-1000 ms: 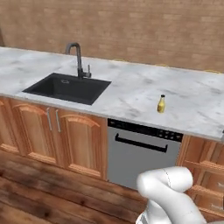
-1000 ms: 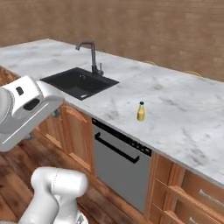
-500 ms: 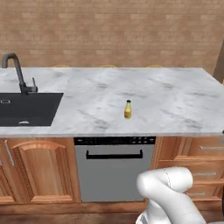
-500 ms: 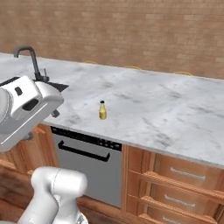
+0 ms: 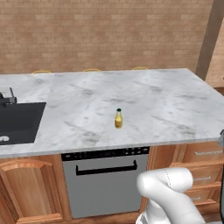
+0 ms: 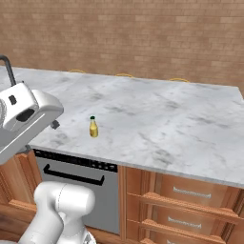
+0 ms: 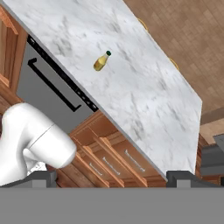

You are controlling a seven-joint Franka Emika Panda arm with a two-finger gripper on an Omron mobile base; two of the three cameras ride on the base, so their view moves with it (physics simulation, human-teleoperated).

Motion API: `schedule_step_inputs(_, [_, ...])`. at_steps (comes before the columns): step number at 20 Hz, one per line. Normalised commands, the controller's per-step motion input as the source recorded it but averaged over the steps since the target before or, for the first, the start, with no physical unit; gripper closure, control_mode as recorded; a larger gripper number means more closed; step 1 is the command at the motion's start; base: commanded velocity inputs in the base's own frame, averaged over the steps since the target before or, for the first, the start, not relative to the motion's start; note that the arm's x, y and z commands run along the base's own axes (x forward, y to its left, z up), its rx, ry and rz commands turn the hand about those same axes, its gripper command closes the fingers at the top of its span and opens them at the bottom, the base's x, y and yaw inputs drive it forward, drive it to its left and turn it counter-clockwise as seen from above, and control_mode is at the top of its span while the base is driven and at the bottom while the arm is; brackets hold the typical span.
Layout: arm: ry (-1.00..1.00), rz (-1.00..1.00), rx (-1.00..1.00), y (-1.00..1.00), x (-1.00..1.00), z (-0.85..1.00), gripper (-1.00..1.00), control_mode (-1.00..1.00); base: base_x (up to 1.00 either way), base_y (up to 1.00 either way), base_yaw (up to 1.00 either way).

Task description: Place the mustard and mustard from the counter to the top shelf of the fridge. If the existing items in the fridge are on the top shelf, move them to other shelves.

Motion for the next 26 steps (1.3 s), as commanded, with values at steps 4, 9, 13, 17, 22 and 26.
schedule_step_inputs(4, [0.0,0.0,0.0,0.0,0.0,0.0,-1.0,1.0,0.45,0.04,-0.12])
schedule_step_inputs(9, [0.0,0.0,0.0,0.0,0.0,0.0,-1.0,1.0,0.32,0.56,-0.31])
schedule_step_inputs(13, [0.0,0.0,0.0,0.0,0.0,0.0,-1.0,1.0,0.13,0.34,-0.15])
schedule_step_inputs(17, [0.0,0.0,0.0,0.0,0.0,0.0,-1.0,1.0,0.0,0.0,0.0])
schedule_step_inputs(22, [0.0,-0.02,0.0,0.02,0.16,-0.02,-1.0,-1.0,0.0,0.0,0.0])
schedule_step_inputs(26, [0.0,-0.21,0.12,0.42,0.66,-0.42,-1.0,-1.0,0.0,0.0,0.0])
